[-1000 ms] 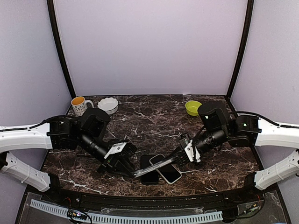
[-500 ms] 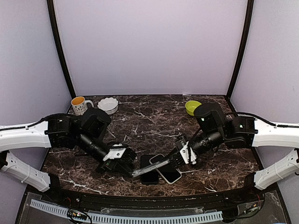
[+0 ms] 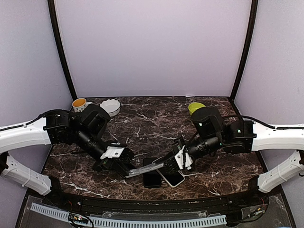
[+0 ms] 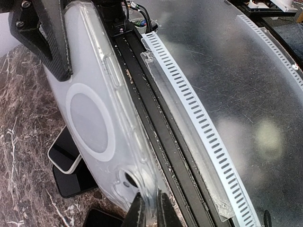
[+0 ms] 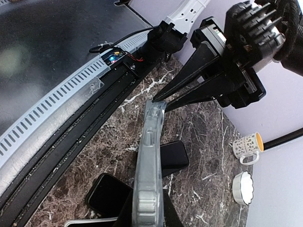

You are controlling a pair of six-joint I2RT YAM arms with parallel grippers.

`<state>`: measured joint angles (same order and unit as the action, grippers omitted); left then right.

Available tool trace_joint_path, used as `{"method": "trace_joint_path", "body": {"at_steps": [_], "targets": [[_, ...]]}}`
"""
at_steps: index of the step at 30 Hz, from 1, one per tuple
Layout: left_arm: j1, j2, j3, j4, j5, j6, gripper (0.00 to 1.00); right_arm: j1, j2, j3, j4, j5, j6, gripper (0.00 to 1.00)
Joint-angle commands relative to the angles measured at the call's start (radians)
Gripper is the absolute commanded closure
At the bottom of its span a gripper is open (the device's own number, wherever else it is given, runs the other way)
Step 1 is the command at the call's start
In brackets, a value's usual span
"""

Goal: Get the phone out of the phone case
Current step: Remove the top left corner of the phone from the phone case, then remove the phone from the bottom left corner of the phone case.

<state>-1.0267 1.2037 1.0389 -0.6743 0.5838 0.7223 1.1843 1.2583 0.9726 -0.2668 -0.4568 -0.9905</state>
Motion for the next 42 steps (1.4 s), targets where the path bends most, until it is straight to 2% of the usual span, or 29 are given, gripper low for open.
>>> {"method": "trace_joint_path", "body": {"at_steps": [1,4,6,8,9,10,11,12,13,19,22,26,30,34,37,42], "targets": [[0.06,-0.025,0.077,0.064,-0.028,0.093,1.0,0.055,0.002,0.018,0.017,-0.15,0.001,1.0],[0.069,-0.033,0.083,0.055,-0.015,0.114,1.0,0.064,0.006,0.016,0.019,-0.161,0.004,1.0],[0.072,-0.03,0.09,0.044,-0.026,0.119,0.97,0.064,0.005,0.013,0.029,-0.157,0.011,1.0],[0.073,-0.031,0.093,0.028,-0.045,0.113,0.8,0.064,0.006,0.01,0.041,-0.128,0.021,1.0],[0.073,-0.037,0.093,0.016,-0.063,0.109,0.61,0.064,0.006,0.005,0.05,-0.102,0.028,1.0],[0.073,-0.043,0.089,0.012,-0.074,0.101,0.5,0.064,0.003,-0.003,0.063,-0.079,0.037,1.0],[0.073,-0.059,0.086,0.01,-0.105,0.098,0.3,0.064,-0.004,-0.013,0.078,-0.053,0.056,1.0],[0.073,-0.072,0.078,0.01,-0.121,0.088,0.17,0.063,-0.012,-0.024,0.093,-0.025,0.074,1.0],[0.073,-0.1,0.073,0.013,-0.149,0.078,0.14,0.06,-0.021,-0.037,0.109,0.004,0.092,1.0],[0.082,-0.248,0.016,0.096,-0.213,-0.02,0.09,0.021,-0.064,-0.11,0.22,0.214,0.261,1.0],[0.082,-0.312,-0.055,0.227,-0.294,-0.124,0.02,-0.003,-0.085,-0.13,0.317,0.285,0.382,1.0],[0.082,-0.373,-0.115,0.373,-0.43,-0.288,0.01,-0.006,-0.118,-0.169,0.459,0.374,0.499,1.0],[0.081,-0.324,-0.08,0.393,-0.635,-0.424,0.01,-0.006,-0.132,-0.183,0.582,0.535,0.672,1.0],[0.082,-0.236,-0.002,0.336,-0.747,-0.502,0.01,-0.007,-0.109,-0.159,0.614,0.714,0.839,1.0],[0.091,-0.192,0.041,0.307,-0.759,-0.553,0.01,-0.007,-0.086,-0.126,0.59,0.833,0.98,1.0],[0.136,-0.112,0.118,0.251,-0.699,-0.638,0.01,-0.007,-0.085,-0.094,0.537,0.918,1.173,1.0]]}}
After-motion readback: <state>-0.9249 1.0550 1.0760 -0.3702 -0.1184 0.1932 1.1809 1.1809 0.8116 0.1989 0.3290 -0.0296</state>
